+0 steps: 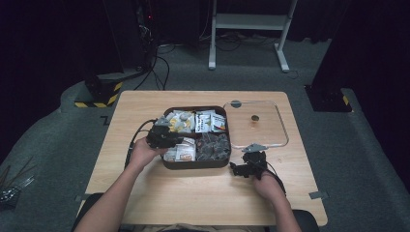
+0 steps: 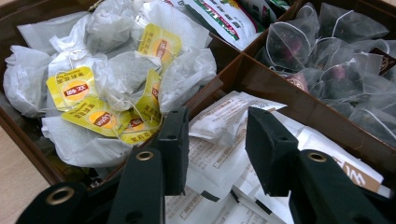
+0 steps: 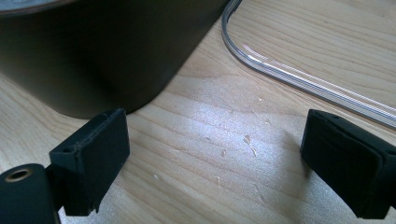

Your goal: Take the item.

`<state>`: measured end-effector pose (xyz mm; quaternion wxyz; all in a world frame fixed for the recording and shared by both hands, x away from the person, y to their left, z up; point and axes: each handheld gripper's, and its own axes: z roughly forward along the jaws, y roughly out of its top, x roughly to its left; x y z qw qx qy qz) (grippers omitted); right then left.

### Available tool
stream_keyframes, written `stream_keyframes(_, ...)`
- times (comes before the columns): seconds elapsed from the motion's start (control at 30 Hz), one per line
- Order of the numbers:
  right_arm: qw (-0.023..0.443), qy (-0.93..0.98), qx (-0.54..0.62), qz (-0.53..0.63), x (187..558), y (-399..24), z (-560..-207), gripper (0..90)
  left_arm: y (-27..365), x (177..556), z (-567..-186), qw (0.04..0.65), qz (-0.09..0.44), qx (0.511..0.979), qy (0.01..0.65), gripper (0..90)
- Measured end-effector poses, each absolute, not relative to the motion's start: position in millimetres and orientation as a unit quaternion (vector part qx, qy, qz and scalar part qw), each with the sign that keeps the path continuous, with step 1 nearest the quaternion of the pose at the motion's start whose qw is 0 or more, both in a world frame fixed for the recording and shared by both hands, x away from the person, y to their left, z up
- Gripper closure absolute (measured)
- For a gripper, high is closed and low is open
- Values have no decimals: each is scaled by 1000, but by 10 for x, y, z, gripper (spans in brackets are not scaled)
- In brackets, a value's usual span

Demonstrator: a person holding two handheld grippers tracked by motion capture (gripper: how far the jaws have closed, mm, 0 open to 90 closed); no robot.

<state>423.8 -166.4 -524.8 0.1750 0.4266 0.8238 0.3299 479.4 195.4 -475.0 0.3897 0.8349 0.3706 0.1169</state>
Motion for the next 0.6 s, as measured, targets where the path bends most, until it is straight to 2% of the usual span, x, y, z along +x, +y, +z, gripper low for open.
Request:
stream_keyframes(0.13,175,824,427,330,4237,-1664,-5247,80,1952,4794,-4749,381,124,841,364,652)
stream_keyframes(0.3,175,824,427,330,4237,-1664,-5247,80,1971,4818,-4762,390,100,837,370,715)
stream_keyframes(0.47,175,824,427,330,4237,-1664,-5248,79,1939,4860,-4762,360,83,853,369,745)
stream_keyframes(0.6,175,824,427,330,4237,-1664,-5247,80,1936,4846,-4738,360,103,856,356,854)
